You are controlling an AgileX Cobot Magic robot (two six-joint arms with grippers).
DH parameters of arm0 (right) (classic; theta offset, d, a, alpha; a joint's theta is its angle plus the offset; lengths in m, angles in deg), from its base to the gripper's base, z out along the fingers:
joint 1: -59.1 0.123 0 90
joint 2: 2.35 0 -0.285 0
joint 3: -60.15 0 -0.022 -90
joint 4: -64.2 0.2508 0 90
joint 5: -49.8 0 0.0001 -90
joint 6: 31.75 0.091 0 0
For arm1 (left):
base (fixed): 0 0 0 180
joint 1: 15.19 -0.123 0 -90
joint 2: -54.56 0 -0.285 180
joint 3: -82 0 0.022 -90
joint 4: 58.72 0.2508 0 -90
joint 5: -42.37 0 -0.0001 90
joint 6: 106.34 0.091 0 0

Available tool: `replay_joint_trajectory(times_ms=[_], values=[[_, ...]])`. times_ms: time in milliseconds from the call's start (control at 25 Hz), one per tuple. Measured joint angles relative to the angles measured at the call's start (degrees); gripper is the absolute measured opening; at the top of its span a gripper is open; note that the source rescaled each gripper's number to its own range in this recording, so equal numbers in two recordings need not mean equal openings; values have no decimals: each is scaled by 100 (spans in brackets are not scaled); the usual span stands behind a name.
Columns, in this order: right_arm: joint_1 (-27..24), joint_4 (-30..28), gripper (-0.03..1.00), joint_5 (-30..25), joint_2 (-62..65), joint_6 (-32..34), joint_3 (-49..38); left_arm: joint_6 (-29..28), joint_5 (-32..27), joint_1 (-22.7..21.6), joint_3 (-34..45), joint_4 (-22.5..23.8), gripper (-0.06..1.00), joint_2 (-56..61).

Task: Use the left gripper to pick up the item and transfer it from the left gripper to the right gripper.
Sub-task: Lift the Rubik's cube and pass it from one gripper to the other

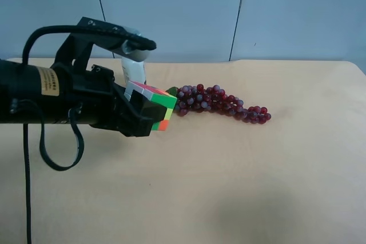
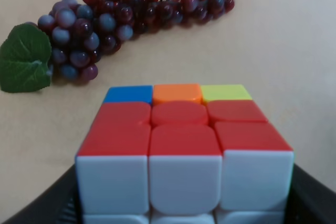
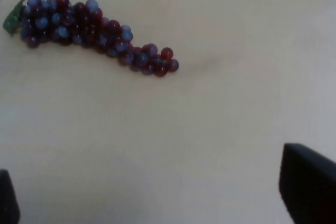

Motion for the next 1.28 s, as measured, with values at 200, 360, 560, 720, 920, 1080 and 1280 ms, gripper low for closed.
replay_joint_trajectory(times_ms=[200,360,560,720,920,1080,1280], values=[[0,0,100,0,0,0,0,0,575,249,581,26,0,385],[0,0,100,0,0,0,0,0,1079,523,907,187,0,422],[0,2,100,0,0,0,0,0,1472,784,1032,771,0,422],[0,13,100,0,0,0,0,0,1588,959,1038,1483,0,422],[0,13,100,0,0,0,0,0,1867,968,1038,1989,0,422],[0,14,100,0,0,0,0,0,1976,968,1043,2145,0,422],[0,14,100,0,0,0,0,1,2035,968,1043,2165,0,340]])
